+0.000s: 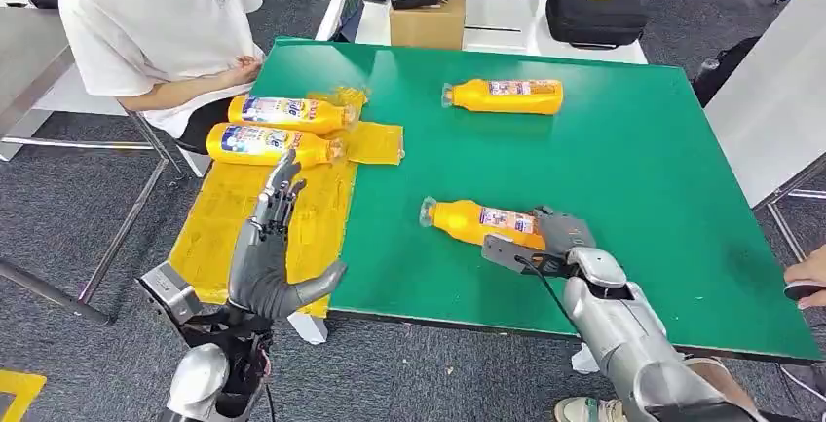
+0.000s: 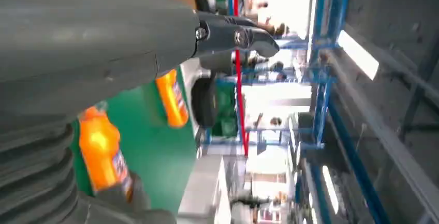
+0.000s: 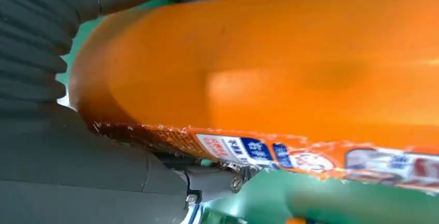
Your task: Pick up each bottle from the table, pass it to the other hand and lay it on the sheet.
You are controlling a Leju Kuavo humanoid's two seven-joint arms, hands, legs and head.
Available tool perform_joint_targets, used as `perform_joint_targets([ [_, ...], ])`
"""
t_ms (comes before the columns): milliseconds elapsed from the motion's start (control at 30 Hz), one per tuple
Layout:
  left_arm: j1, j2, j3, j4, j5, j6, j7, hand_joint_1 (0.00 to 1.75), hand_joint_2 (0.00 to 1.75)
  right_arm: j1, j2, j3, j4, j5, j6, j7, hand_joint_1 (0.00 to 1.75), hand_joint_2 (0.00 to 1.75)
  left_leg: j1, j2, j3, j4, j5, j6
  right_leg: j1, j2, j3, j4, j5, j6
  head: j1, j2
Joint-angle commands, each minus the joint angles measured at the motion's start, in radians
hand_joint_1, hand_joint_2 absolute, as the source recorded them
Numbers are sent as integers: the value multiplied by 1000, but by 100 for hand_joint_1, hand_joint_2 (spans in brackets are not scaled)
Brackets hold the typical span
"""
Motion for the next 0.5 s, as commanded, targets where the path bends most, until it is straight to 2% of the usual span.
perform_joint_targets([
  [33,-49,75,-37,129,-24,-35,-7,0,175,-61,-54,56,191,-33,101,-28,175,175,0,-2,1,-2,1,-1,1,-3,2,-2,0,-1,0,0],
  [167,-50,77,-38,133,-26,-36,-7,0,175,-58,-53,43,187,-55,100,-47,175,175,1,-3,2,-3,1,-2,2,-4,8,-3,0,-2,0,0],
  [200,-50,77,-38,133,-26,-36,-7,0,175,-58,-53,43,187,-55,100,-47,175,175,1,-3,3,-2,0,-1,1,-3,15,-2,0,-1,0,0],
  [367,-49,77,-37,131,-26,-36,-7,0,175,-56,-52,40,185,-63,97,-53,175,175,1,-3,2,-1,1,-1,1,-4,15,-2,0,-1,0,0],
  [433,-50,81,-40,132,-28,-39,-8,0,175,-37,-45,-19,170,-154,79,-135,175,175,1,-3,1,-1,1,-1,1,-3,14,-2,0,-1,0,0],
  [500,-48,82,-39,131,-29,-30,-16,0,175,8,-31,-104,125,-279,8,-258,175,175,1,-3,2,-1,1,-1,1,-3,14,-2,0,0,0,0],
])
